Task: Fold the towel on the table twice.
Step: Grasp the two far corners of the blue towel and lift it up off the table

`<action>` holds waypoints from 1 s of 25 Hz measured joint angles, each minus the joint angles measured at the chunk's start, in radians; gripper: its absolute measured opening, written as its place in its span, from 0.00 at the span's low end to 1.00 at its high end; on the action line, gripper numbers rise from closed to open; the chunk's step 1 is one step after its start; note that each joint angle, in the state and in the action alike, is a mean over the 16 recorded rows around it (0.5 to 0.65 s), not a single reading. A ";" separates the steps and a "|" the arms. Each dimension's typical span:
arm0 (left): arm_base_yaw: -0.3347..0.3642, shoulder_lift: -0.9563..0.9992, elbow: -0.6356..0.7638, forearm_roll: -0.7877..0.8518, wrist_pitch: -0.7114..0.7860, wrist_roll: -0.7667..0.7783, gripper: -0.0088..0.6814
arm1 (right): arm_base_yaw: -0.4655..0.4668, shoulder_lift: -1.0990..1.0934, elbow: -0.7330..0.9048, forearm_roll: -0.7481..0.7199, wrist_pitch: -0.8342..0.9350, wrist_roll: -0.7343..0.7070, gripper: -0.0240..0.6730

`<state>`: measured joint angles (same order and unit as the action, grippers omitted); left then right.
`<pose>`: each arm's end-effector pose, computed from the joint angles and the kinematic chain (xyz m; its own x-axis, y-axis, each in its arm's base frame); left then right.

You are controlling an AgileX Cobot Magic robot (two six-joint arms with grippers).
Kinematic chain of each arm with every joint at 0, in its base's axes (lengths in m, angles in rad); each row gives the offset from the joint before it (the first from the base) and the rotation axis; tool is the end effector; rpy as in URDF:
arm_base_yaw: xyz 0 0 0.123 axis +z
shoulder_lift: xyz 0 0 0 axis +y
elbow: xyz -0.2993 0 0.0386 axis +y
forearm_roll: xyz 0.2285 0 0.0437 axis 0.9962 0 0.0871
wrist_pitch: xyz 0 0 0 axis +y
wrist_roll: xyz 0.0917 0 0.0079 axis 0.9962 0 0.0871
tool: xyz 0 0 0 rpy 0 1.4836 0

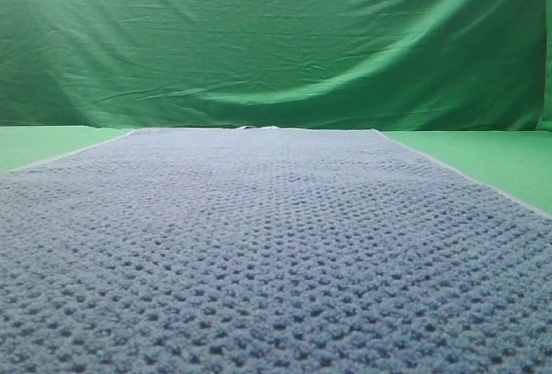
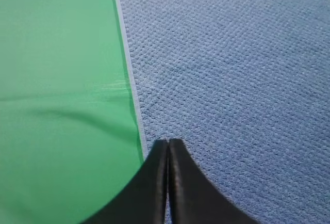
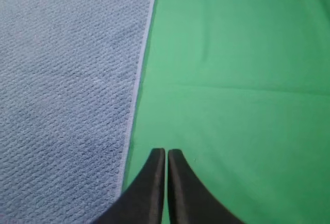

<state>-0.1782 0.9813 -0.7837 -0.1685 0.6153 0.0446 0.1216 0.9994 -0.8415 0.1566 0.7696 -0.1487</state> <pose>0.1629 -0.0384 0.3308 -0.6685 0.0261 -0.7432 0.1866 0.9733 -0.1337 0.1621 0.0299 0.3350 -0.7279 -0.1248 -0.6743 -0.2191 0.9741 0.0563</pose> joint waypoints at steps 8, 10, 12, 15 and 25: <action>-0.003 0.302 -0.150 0.002 0.028 0.013 0.01 | 0.100 0.322 -0.188 -0.032 0.085 0.084 0.03; -0.003 0.370 -0.189 0.002 0.035 0.020 0.01 | 0.130 0.405 -0.234 -0.047 0.089 0.103 0.03; -0.003 0.434 -0.227 0.004 0.040 0.027 0.01 | 0.159 0.488 -0.283 -0.062 0.090 0.120 0.03; -0.003 0.521 -0.280 0.008 0.043 0.037 0.01 | 0.196 0.610 -0.360 -0.084 0.088 0.144 0.03; -0.004 0.742 -0.412 0.022 0.040 0.022 0.30 | 0.225 0.915 -0.578 -0.117 0.087 0.179 0.30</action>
<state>-0.1822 1.7233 -1.1956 -0.1466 0.6557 0.0667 0.3468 1.9141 -1.4200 0.0395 0.8567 0.0298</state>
